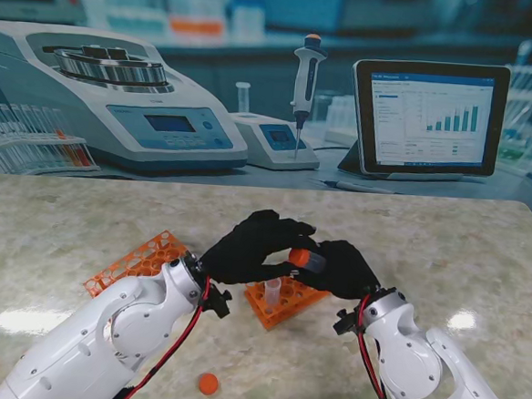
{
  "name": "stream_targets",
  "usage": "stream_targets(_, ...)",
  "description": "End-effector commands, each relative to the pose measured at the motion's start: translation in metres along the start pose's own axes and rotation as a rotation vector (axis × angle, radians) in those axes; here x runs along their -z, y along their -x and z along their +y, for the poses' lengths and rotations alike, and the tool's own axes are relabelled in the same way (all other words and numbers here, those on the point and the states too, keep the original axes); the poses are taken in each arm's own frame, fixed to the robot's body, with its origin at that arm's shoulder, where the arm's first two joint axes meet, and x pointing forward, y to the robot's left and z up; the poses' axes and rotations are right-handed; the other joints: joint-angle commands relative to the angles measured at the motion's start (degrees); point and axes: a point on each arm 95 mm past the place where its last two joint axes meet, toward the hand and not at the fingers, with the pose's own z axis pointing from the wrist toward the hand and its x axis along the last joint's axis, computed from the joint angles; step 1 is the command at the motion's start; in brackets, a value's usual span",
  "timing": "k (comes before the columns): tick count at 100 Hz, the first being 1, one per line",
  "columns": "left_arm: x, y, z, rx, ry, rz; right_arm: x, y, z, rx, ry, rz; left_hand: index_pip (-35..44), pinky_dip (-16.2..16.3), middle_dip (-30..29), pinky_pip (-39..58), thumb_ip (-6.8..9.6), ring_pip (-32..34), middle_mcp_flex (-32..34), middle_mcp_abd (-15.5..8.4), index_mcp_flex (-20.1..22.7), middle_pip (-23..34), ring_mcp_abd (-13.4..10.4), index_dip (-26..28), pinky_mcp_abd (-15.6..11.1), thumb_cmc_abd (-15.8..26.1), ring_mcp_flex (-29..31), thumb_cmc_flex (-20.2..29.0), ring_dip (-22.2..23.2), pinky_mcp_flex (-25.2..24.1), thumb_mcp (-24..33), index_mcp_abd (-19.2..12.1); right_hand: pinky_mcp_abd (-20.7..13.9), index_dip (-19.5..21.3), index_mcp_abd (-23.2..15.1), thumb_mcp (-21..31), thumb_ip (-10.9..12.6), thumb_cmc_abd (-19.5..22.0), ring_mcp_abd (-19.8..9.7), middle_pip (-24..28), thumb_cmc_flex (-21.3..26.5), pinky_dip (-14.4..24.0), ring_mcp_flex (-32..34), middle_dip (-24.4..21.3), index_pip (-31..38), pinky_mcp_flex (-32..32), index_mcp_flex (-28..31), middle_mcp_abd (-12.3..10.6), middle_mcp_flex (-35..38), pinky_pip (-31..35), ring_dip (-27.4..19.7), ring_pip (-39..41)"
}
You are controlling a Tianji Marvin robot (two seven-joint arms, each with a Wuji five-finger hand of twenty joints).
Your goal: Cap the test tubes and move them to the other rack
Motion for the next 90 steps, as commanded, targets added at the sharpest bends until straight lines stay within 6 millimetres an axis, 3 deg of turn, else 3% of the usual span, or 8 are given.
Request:
stream_targets(1,0.002,-0.002,0.006,0.001,0.025,0.006,-0.002,-0.007,0.000,-0.010,0.004,0.016,5.9,-2.1,-2.1,-0.1,3.95,-1.4,-1.9,-2.1,2.7,-1.1,-0.5,0.8,-0.1,2.0,-2.3,7.9,-0.7,-0.8,7.8,-16.8,-1.9,1.7,-2.6,0.3,0.6,2.3,-3.6,1.7,1.6,0.3,1.4,0.2,2.1,1.4,1.3,1.1,1.5,4.2,0.9,3.5)
stream_targets(26,0.004,-0.003,0.006,0.001,0.038,0.019,-0.002,-0.007,-0.001,-0.011,0.003,0.015,6.6,-2.1,-2.3,-0.5,3.52,-1.7,-2.5,-2.4,1.8,-1.1,0.0,1.1,-0.2,1.9,-3.0,6.7,-1.1,-1.1,7.4,-17.6,-1.9,1.7,-2.6,0.3,0.6,2.3,-3.6,1.7,1.6,0.3,1.4,0.2,2.1,1.4,1.3,1.1,1.5,4.2,0.9,3.4)
stream_targets(39,0.006,-0.005,0.005,0.008,0.045,0.026,-0.002,-0.007,-0.001,-0.011,0.002,0.015,6.1,-2.1,-2.4,-0.8,3.14,-1.9,-2.8,-2.3,1.2,-1.3,0.4,0.9,-0.1,1.5,-3.4,3.2,-1.3,-1.3,4.9,-17.1,-1.9,1.7,-2.6,0.4,0.6,2.3,-3.6,1.7,1.6,0.3,1.4,0.2,2.1,1.4,1.3,1.1,1.5,4.2,0.9,3.5)
stream_targets(52,0.008,-0.009,0.003,0.029,0.036,0.040,-0.002,-0.007,-0.001,-0.013,0.002,0.016,4.4,-2.0,-2.5,-1.5,3.45,-2.1,-3.0,-1.9,1.8,-1.4,0.9,-0.1,-0.1,3.6,-3.8,-1.3,-1.5,-1.4,-0.1,-14.7,-1.9,1.7,-2.6,0.4,0.6,2.3,-3.6,1.7,1.5,0.3,1.4,0.2,2.1,1.4,1.3,1.0,1.5,4.2,0.9,3.5)
stream_targets(58,0.007,-0.011,0.002,0.038,0.029,0.044,-0.002,-0.007,-0.001,-0.013,0.001,0.017,2.5,-1.8,-2.3,-1.8,3.86,-2.0,-3.0,-1.4,2.2,-1.6,1.1,-1.2,0.0,4.1,-3.7,-1.9,-1.5,-1.3,-2.4,-11.5,-1.9,1.7,-2.6,0.3,0.6,2.3,-3.6,1.7,1.5,0.3,1.4,0.2,2.1,1.4,1.3,1.0,1.5,4.2,0.9,3.5)
stream_targets(63,0.007,-0.013,0.001,0.040,0.022,0.046,-0.002,-0.007,-0.001,-0.013,0.001,0.017,2.1,-1.7,-2.2,-1.8,3.87,-1.9,-2.8,-1.2,2.5,-1.5,1.5,-1.4,0.1,4.3,-3.4,-2.4,-1.5,-1.1,-3.0,-10.5,-1.9,1.7,-2.6,0.4,0.6,2.3,-3.6,1.7,1.6,0.3,1.4,0.2,2.1,1.3,1.3,1.1,1.5,4.2,0.9,3.5)
stream_targets(90,-0.003,-0.013,-0.002,0.048,0.023,0.039,-0.002,-0.008,-0.001,-0.014,0.001,0.025,1.5,-0.2,-0.3,0.5,3.64,0.2,-0.5,0.1,6.7,-0.5,1.8,-2.0,0.4,3.1,0.0,0.2,0.2,0.8,-4.5,-5.6,-1.9,1.7,-2.9,0.3,0.5,2.2,-3.7,1.7,1.5,0.3,1.4,0.1,1.9,1.4,1.3,1.0,1.5,4.2,0.9,3.5)
